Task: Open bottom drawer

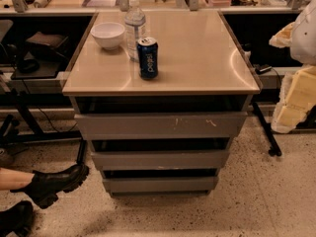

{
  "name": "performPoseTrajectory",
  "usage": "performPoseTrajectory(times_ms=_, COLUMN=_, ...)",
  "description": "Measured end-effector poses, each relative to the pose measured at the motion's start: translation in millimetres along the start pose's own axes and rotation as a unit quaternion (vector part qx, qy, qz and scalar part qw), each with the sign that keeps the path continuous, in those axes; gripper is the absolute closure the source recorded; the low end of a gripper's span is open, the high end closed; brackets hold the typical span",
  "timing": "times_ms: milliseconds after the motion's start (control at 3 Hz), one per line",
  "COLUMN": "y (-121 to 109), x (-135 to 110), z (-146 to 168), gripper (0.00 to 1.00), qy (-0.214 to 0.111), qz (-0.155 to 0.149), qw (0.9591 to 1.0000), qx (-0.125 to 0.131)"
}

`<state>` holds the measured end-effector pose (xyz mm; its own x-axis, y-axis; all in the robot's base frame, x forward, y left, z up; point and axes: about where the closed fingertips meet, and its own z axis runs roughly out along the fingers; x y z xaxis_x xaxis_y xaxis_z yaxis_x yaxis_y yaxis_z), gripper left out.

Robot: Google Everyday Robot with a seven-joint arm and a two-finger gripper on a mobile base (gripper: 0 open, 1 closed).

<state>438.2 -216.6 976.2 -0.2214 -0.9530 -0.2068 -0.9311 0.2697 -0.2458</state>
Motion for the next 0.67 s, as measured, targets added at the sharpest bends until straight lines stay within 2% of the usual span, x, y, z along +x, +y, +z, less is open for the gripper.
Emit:
performPoseTrajectory(times_ms=333, y=0.0, x=0.0, z=0.1, gripper=0.0, qy=0.0, qz=0.0, qw=1.0, qx=0.0)
performPoseTrajectory(times_ms=667, y=12.5, x=-6.8, z=26.5, gripper=0.0, qy=-0.01, qz=0.006, qw=0.9999, qx=-0.008)
